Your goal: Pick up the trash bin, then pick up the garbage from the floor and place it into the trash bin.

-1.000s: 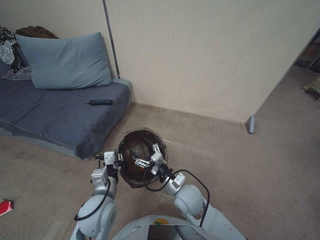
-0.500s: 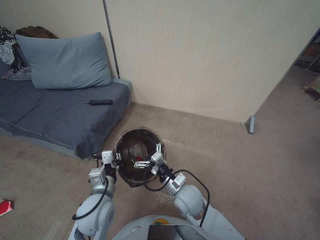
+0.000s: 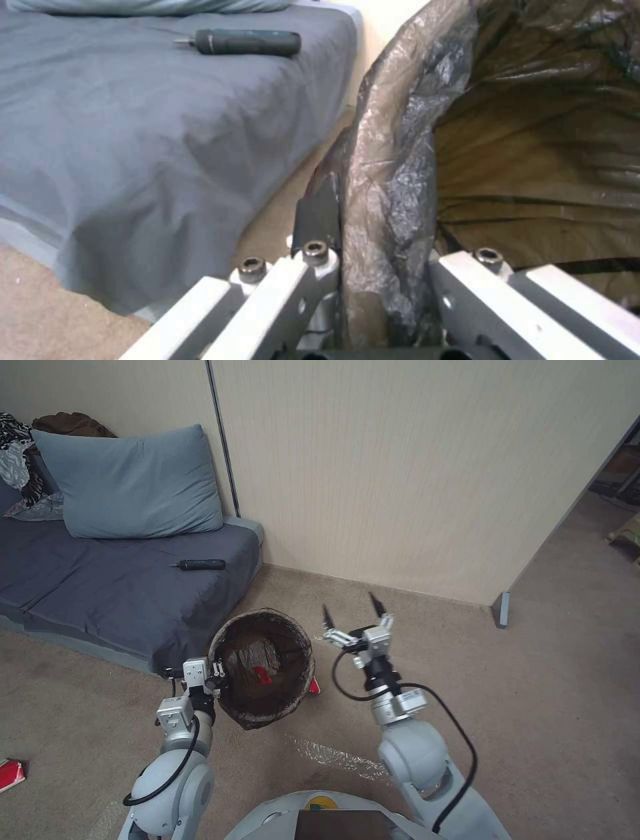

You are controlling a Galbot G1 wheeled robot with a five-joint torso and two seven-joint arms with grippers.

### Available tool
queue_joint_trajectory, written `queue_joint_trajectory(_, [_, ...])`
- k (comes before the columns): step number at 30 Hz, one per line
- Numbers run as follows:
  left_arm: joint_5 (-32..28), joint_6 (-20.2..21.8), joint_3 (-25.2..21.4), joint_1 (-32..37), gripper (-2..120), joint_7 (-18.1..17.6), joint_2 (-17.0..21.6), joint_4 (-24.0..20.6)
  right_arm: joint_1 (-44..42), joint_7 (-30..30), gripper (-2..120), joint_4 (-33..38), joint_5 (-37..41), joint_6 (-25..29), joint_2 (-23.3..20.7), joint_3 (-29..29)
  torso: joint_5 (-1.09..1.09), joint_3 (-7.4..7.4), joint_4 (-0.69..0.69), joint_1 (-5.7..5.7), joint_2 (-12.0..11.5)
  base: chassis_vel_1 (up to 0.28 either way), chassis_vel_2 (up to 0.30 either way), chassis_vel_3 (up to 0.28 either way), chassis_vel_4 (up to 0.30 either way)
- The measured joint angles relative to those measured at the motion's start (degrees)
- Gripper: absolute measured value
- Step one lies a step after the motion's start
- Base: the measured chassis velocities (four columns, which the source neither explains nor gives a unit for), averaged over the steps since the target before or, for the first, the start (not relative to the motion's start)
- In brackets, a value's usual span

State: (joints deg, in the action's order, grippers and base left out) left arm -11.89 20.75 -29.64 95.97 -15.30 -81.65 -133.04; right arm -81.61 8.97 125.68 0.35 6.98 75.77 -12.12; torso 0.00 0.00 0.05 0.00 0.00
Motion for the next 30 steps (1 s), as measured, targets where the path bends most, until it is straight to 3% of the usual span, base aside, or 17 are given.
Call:
queue_joint_trajectory(11, [0.3,-1.5,-1.44,-0.15,3,0.14,0.94,0.73,-9.22,2.11,100,1.45,-1.03,4.41,2.33,-7.82,0.0,0.0,0.0,0.0,0.0,0.0,0.0,0.0,0.0])
queue_joint_trajectory(21, [0.16,-2.13,-1.81,-0.26,3,-0.48,0.92,0.99,-16.47,2.49,100,-0.49,-5.72,9.88,6.0,-8.24,-0.01,0.0,0.0,0.0,0.0,0.0,0.0,0.0,0.0])
queue_joint_trajectory(30, [0.11,-2.22,-1.72,-0.23,3,-1.1,0.76,0.58,-16.34,2.29,100,-2.52,-7.38,11.63,7.28,-8.3,-0.01,0.0,0.01,0.0,0.0,0.0,0.0,0.0,0.0])
